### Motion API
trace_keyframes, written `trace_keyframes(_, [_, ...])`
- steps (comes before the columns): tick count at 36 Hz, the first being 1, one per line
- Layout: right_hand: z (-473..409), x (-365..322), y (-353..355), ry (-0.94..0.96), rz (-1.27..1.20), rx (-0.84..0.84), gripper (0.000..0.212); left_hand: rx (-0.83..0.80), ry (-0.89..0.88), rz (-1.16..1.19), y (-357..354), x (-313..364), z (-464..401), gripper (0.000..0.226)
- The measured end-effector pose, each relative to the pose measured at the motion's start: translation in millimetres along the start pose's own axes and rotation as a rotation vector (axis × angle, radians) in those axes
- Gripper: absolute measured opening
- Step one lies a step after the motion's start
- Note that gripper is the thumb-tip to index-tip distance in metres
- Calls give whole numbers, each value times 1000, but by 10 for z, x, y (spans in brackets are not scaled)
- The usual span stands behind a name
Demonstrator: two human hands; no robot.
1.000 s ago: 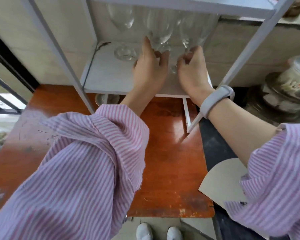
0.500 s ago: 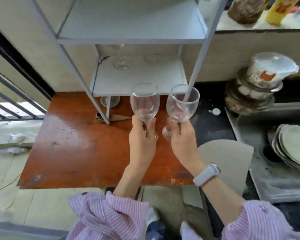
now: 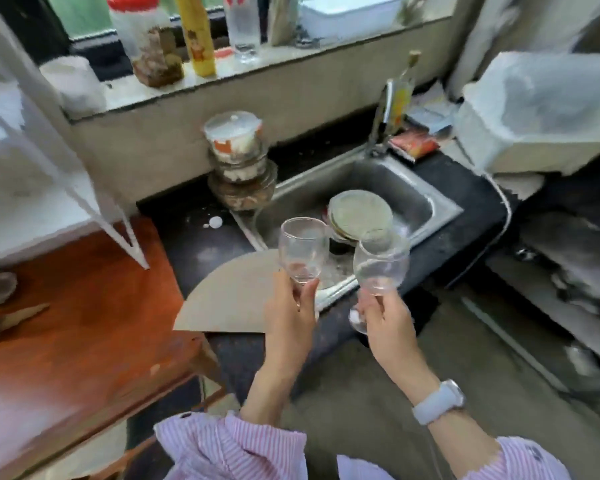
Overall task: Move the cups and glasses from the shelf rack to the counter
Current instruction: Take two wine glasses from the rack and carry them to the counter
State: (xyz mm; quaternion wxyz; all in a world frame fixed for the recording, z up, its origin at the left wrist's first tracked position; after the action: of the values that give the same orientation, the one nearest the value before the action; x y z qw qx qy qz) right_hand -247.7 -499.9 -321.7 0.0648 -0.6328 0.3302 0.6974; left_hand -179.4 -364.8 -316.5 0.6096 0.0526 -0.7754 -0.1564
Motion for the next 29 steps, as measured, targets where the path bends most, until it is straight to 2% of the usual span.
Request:
trace_keyframes(3, [95, 328, 1049, -46, -36, 158, 18, -172, -9, 16, -969, 388, 301, 14])
trace_keyframes(8, [485, 953, 2519, -178, -39, 454, 15, -440, -93, 91, -2339, 1051, 871, 17])
trace_keyframes(13, [995, 1446, 3597, -250, 24, 722, 14, -688, -159, 107, -3457, 1528, 1391, 21])
trace_keyframes(17, [1289, 1713, 4219, -293, 39, 894, 26, -865, -160, 120, -4197, 1833, 1753, 10])
trace_keyframes(22, [1469, 2090, 4854, -394, 41, 1050, 20, -1003, -240, 150, -5039, 2155, 2097, 7])
trace_keyframes(29, [1194, 2625, 5912, -433, 67, 1116, 23, -1125, -358, 201, -6380, 2594, 2185, 15])
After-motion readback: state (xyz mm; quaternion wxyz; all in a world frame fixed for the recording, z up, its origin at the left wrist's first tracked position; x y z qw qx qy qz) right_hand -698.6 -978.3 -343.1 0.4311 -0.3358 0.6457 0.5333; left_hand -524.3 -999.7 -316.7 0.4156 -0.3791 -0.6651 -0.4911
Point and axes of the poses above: each hand's wrist, its own z-axis away from the middle knuckle, its own y-axis out of the back of the hand, x = y × z, the point moved 4 cm from there along -z, towards the middle knuckle, and after that the axes turned 1 degree about z, right-handed, at the moved point
